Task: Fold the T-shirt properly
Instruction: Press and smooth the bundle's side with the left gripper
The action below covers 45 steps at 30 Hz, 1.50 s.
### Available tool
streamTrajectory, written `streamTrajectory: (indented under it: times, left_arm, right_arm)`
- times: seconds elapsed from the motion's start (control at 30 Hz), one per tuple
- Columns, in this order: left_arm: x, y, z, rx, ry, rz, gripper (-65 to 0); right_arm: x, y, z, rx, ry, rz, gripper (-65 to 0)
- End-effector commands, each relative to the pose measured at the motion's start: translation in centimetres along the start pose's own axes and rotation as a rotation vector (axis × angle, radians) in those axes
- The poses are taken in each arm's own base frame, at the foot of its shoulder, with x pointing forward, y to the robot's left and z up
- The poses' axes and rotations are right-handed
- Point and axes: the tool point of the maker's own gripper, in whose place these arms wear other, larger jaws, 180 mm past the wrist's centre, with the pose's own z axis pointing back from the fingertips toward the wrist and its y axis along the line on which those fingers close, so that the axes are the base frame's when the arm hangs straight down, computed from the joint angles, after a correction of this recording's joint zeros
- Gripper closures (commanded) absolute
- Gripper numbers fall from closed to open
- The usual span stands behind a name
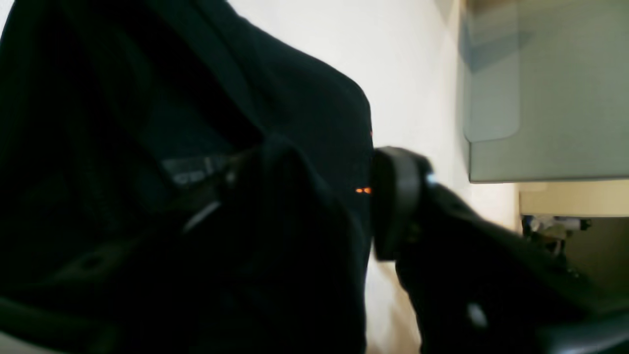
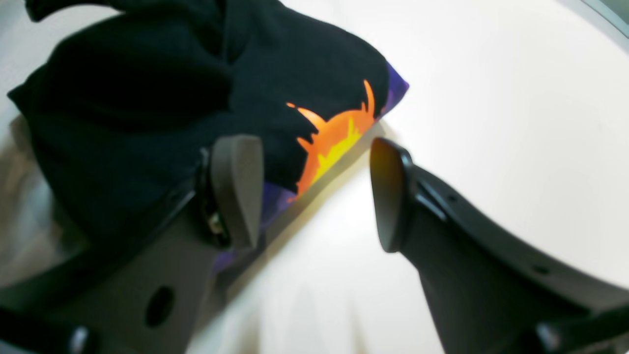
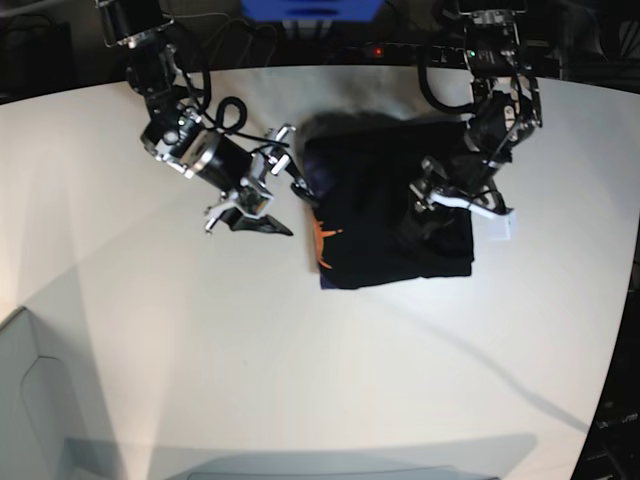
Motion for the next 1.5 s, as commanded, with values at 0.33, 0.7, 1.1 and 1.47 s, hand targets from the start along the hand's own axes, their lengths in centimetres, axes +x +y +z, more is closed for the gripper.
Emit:
streamTrajectory:
  times: [0.33,0.7,1.1,1.47]
  left_arm:
    - [0.6,-1.2,2.0,-0.026,0.009,-0.074,0.0]
    - [3.4,0.5,4.5,0.044,-0.078,-0.094,-0.7]
    - [0.8,-0.6,0.5,0.130,0.013,-0.101,-41.2]
    - [-1.3,0.5,-1.4,0.177,0.081,-0.153,-13.1]
  right_arm:
    - [1.5,0.0,0.0,0.012,-0.056,0.005,-35.5]
    - [1.6,0.0,-0.1,0.012,-0.059,0.002,-35.5]
    - [1.0,0.0,0.0,0.012,-0.025,0.005,-35.5]
    - [1.0,0.0,0.0,0.012,-0.025,0.006,-35.5]
